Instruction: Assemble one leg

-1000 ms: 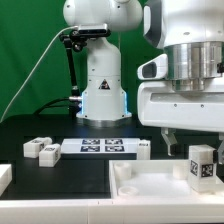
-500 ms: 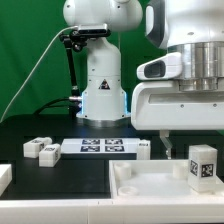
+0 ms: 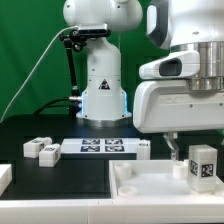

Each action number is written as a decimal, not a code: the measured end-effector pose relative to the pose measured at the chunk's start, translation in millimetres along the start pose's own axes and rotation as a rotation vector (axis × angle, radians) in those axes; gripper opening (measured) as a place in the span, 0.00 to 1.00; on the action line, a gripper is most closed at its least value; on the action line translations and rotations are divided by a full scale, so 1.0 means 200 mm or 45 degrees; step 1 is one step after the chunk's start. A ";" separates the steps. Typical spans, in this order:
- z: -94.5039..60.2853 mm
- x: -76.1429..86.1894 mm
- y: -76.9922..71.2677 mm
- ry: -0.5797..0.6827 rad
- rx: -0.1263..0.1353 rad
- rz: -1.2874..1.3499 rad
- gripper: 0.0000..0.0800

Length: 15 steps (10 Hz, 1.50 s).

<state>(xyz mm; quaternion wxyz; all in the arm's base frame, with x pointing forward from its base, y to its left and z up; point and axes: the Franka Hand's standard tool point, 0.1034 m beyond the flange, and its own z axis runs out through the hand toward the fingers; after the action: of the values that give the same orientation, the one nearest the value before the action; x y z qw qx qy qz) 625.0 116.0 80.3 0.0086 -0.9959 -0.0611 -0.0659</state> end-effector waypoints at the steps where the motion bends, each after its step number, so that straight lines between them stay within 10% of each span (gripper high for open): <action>1: 0.00 0.00 0.00 0.000 0.000 0.004 0.49; 5: 0.00 0.00 0.00 0.003 0.005 0.134 0.36; 15: 0.01 -0.03 0.01 0.059 0.011 1.940 0.36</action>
Offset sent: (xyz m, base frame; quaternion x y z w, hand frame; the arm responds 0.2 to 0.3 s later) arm 0.0000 0.0000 0.0000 0.0000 0.0000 0.0000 1.0000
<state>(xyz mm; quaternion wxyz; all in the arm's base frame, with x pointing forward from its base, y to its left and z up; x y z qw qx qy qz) 619.1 112.3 76.6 0.0568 -0.7612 0.6431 -0.0624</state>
